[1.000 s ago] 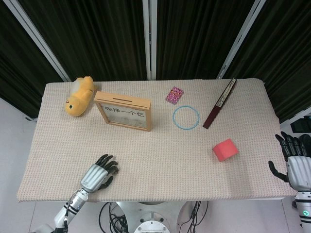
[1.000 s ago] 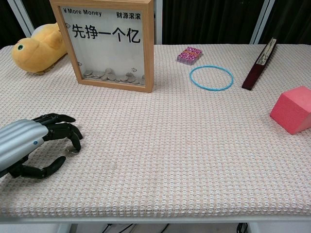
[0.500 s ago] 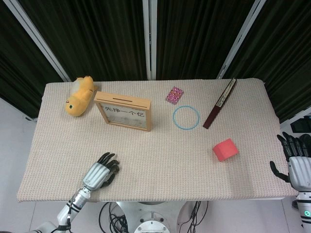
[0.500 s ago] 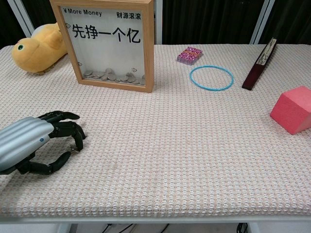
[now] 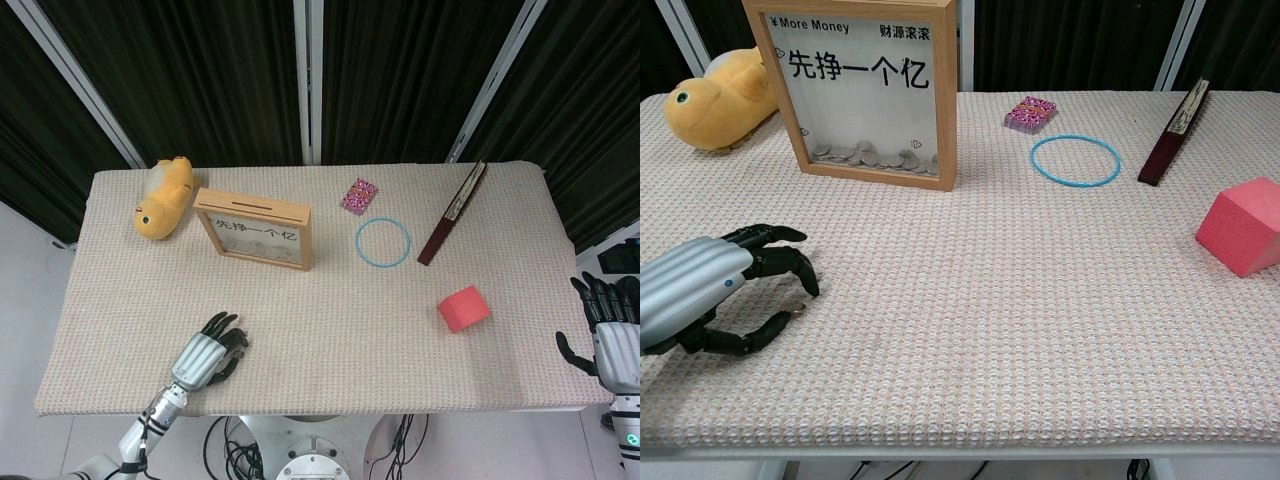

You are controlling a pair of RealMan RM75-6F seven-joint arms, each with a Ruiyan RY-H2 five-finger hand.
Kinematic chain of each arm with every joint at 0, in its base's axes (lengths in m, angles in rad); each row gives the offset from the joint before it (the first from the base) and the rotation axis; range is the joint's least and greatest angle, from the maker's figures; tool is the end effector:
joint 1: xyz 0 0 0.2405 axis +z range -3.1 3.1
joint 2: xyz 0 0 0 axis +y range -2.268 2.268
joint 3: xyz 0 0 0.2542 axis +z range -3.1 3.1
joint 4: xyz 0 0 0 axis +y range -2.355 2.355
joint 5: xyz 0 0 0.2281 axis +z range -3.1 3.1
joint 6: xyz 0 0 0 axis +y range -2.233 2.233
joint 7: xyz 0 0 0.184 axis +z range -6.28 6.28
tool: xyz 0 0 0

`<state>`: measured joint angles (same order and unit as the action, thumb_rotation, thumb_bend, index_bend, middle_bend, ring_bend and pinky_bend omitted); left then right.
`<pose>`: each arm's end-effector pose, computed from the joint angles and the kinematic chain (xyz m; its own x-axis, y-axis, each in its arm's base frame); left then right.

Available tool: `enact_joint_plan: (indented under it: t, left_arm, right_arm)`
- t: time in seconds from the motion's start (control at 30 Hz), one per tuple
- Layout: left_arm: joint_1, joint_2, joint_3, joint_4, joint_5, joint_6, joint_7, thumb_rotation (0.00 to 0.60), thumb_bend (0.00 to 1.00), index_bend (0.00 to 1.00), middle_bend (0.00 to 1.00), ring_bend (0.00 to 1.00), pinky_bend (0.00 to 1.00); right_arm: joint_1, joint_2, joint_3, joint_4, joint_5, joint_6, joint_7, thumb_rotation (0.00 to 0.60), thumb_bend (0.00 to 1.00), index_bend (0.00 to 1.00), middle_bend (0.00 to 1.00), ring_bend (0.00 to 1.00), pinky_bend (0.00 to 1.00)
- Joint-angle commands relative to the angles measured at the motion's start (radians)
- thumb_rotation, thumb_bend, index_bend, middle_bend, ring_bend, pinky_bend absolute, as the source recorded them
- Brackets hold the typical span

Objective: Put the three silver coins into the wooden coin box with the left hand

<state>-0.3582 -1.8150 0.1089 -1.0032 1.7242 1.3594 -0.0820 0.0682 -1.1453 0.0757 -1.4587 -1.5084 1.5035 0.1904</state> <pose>-0.2291 0.2467 -0.1000 0.3617 0.1956 0.9115 0.8320 -0.5089 -0.2210 -0.3440 -0.2246 0.1580 0.3342 0.0442 0.9415 -0.9424 0.0036 0.3344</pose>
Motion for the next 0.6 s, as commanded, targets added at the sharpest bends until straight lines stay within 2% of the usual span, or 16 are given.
enact_joint_plan:
  t: [0.03, 0.6]
  left_arm:
    - [0.0, 0.0, -0.001, 0.0, 0.001, 0.006, -0.003, 0.6, 0.3, 0.36, 0.25, 0.08, 0.11]
    - [-0.001, -0.032, -0.015, 0.046, 0.007, 0.051, -0.019, 0.6, 0.32, 0.47, 0.27, 0.08, 0.11]
  right_arm:
    - [-0.001, 0.001, 0.001, -0.002, -0.001, 0.003, -0.001, 0.6, 0.33, 0.0, 0.0, 0.0, 0.0]
    - [-0.002, 0.002, -0.001, 0.005, 0.0, -0.001, 0.008, 0.6, 0.33, 0.0, 0.0, 0.0, 0.0]
